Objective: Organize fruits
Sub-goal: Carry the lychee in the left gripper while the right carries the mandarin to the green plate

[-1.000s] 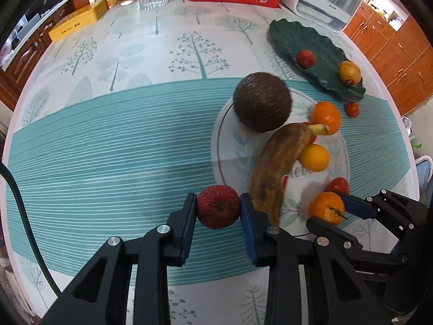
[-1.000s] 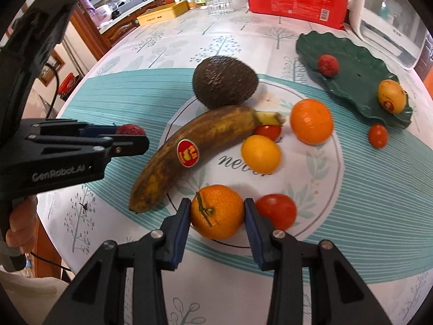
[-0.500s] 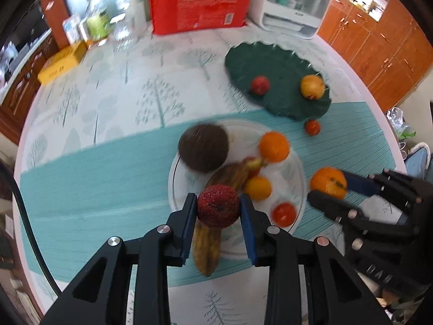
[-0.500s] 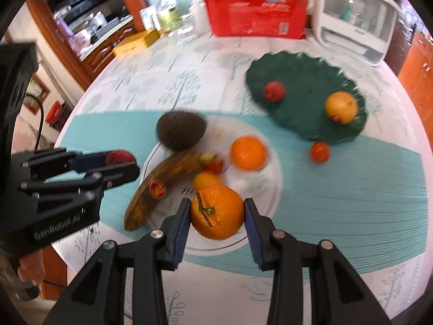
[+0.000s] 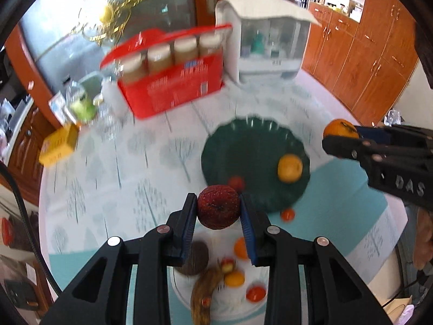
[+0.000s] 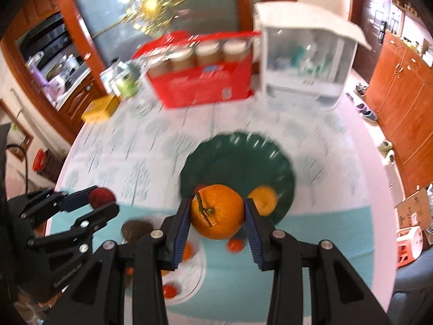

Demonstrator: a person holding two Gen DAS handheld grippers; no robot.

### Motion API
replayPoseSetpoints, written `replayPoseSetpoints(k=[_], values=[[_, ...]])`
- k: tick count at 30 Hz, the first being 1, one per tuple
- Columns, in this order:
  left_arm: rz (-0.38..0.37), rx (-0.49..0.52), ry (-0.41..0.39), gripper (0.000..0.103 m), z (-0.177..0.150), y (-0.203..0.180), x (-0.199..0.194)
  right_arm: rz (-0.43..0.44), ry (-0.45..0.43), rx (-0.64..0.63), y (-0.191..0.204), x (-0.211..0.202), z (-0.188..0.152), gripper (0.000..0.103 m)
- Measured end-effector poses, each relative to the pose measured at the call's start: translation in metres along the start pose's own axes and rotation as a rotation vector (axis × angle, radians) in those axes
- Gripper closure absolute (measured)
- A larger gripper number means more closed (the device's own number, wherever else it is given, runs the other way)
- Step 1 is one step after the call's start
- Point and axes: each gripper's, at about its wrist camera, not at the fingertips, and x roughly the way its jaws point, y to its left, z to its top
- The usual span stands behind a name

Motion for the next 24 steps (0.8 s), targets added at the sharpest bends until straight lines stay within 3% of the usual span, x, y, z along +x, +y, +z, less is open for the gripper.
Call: replayPoseSetpoints(k=[4, 8, 12, 24], values=[[0.030, 0.016, -0.023, 0.073, 0.035, -0.004, 0.011, -0.016, -0.009, 0.035, -0.022, 0.006, 0.039, 0.064], [0.012, -0.009, 0.009, 0.073, 0.061, -0.004, 0.043, -0.017, 0.010, 0.064, -0.041, 0.031, 0.061, 0.064], [-0.009, -0.048, 0.043, 0.073, 0.071, -0.003, 0.088, -0.009, 0.069, 0.086, -0.054, 0.071, 0.059, 0.064], [-0.064, -0.155, 0.192, 0.073, 0.049, -0.016, 0.203, 0.016, 0.209, 0.100, -0.074, 0.174, 0.017, 0.064]])
